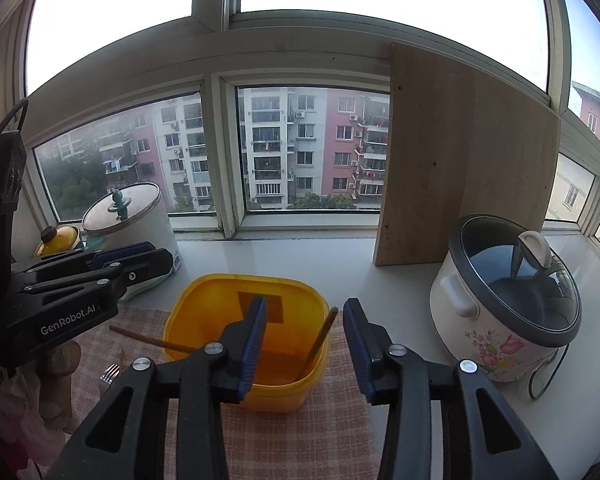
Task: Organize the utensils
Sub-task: 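Open both tools to release the chopsticks into the yellow container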
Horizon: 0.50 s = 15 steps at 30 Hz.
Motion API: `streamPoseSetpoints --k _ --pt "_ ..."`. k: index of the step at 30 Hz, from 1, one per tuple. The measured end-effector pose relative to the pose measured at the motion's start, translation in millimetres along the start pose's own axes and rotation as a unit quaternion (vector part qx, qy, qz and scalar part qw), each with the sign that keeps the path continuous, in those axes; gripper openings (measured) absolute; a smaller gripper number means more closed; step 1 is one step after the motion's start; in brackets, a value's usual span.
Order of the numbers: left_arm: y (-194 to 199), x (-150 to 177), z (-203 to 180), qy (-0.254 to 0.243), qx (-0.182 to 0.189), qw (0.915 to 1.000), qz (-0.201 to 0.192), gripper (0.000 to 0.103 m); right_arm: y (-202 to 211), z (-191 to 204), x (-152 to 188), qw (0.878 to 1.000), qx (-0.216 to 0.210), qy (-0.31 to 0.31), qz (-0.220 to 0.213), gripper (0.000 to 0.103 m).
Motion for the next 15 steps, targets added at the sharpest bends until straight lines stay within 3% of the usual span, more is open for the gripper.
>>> streamPoseSetpoints --k 6,11,15 --pt "16.3 4.2 1.0 -0.002 -0.005 1.0000 -0.004 0.023 15.7 2.9 2.2 1.000 0.003 0.001 -0.007 0.050" --pt "38.1 11.6 9.1 0.001 -0.010 0.9999 -0.003 0.023 33.2 7.7 6.0 1.000 0.003 -0.002 -0.014 0.064" --pt "55.6 25.9 26.2 0.007 -0.020 0.9997 0.015 0.023 45.4 17.3 16.8 1.000 -0.023 -0.002 -0.007 0.073"
Point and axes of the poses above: each gripper's, at about its wrist camera, not at the fingertips, and y roughly against the way its jaws point, z to its left, x to its underside, the point moved 7 cm from there along -y, roughly the way its jaws point, and after that the axes turned 7 degrees about x, right-handed, at the moved point
